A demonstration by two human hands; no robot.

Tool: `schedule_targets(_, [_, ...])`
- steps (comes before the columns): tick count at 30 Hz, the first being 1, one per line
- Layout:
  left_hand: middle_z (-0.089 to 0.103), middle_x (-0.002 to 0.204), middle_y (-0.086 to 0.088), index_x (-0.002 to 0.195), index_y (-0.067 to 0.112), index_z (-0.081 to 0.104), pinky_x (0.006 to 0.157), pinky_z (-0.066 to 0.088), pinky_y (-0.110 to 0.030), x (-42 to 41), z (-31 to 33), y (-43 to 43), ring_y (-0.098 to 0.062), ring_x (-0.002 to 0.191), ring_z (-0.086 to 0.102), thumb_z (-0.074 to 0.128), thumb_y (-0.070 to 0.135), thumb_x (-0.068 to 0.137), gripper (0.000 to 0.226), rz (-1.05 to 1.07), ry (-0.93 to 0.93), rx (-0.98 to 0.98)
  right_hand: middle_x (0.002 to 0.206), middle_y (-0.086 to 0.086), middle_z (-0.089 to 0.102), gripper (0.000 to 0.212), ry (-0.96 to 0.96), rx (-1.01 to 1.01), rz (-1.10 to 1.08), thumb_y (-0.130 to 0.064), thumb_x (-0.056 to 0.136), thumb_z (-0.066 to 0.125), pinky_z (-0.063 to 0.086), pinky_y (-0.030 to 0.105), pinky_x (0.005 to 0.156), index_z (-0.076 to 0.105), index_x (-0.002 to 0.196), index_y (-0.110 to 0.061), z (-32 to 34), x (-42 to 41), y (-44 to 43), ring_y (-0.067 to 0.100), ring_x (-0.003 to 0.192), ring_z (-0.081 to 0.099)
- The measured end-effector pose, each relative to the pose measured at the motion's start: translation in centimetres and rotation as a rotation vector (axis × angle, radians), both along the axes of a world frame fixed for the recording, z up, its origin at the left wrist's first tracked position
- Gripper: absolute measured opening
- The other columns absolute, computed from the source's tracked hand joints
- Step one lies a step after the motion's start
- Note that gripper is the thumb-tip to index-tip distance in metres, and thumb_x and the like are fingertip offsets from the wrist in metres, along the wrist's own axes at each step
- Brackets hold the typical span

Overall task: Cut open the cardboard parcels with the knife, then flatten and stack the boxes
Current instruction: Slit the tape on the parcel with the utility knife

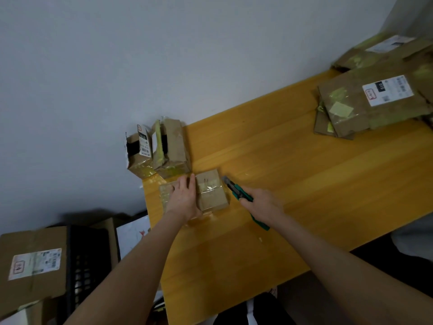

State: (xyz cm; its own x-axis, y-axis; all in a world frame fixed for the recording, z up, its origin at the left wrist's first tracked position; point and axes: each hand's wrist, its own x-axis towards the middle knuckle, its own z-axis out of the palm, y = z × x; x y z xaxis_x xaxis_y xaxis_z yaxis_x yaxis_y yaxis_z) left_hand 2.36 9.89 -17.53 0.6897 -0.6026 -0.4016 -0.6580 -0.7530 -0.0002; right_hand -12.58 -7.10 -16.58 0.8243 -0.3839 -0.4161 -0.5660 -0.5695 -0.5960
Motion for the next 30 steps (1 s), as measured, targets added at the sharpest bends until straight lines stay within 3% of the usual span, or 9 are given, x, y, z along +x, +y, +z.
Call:
schedule_targets(6, [0.01,0.153,-0.015,0.153,0.011,-0.002,0.119,0.018,-0.046,0.6,-0.2,-0.1,-0.033,0.143,0.015,0.076,0.057,0.069,0.124,-0.018,0.01,0.005,0.079,-0.001,0.058,0.039,0.124,-0.101,0.108,-0.032,0.098,0.045,0.033,0.023,0.044,0.048,0.137,-0.032,1.1,1.3,-0.9,0.012,0.058,0.047])
schedule_targets(11, [0.009,0.154,-0.015,0.154,0.011,-0.002,0.119,0.018,-0.046,1.1,-0.4,-0.2,-0.033,0.143,0.015,0.076,0.056,0.07,0.123,-0.029,0.025,0.033,0.085,0.004,0.063,0.041,0.127,-0.057,0.175,-0.031,0.097,0.049,0.039,0.025,0.05,0.05,0.137,-0.025,1.0,1.5,-1.8,0.015,0.063,0.052])
schedule_targets(16, [0.01,0.153,-0.016,0.154,0.012,-0.001,0.119,0.02,-0.046,1.2,-0.3,-0.4,-0.033,0.143,0.016,0.076,0.055,0.07,0.122,-0.021,0.032,0.053,0.079,0.002,0.058,0.036,0.137,-0.013,0.204,-0.03,0.095,0.051,0.042,0.026,0.055,0.056,0.129,-0.019,0.7,0.7,-1.9,0.017,0.067,0.054])
schedule_targets(23, [0.01,0.153,-0.017,0.154,0.011,-0.002,0.118,0.021,-0.045,1.3,-0.2,-0.4,-0.033,0.142,0.018,0.076,0.057,0.069,0.125,-0.021,0.041,0.066,0.063,-0.003,0.046,0.033,0.17,0.012,0.233,-0.028,0.095,0.05,0.034,0.022,0.046,0.06,0.124,-0.017,0.8,-0.5,-2.3,0.01,0.051,0.042])
schedule_targets(27, [0.015,0.149,-0.016,0.154,0.012,0.003,0.115,0.026,-0.048,0.6,0.4,-0.7,-0.035,0.14,0.021,0.068,0.072,0.067,0.124,0.142,0.055,0.005,0.073,0.002,0.055,0.029,0.059,0.094,-0.016,-0.03,0.095,0.05,0.036,0.025,0.051,0.062,0.115,-0.012,-0.4,-0.9,-1.9,0.016,0.06,0.049])
schedule_targets(30, [0.022,0.143,-0.018,0.153,0.014,0.003,0.108,0.031,-0.052,-0.6,1.0,-1.6,-0.037,0.134,0.026,0.06,0.081,0.065,0.124,0.333,0.028,-0.046,0.092,0.005,0.062,0.03,0.003,0.145,-0.286,-0.032,0.099,0.048,0.049,0.034,0.062,0.056,0.123,-0.017,-1.9,0.5,-1.3,0.019,0.075,0.058])
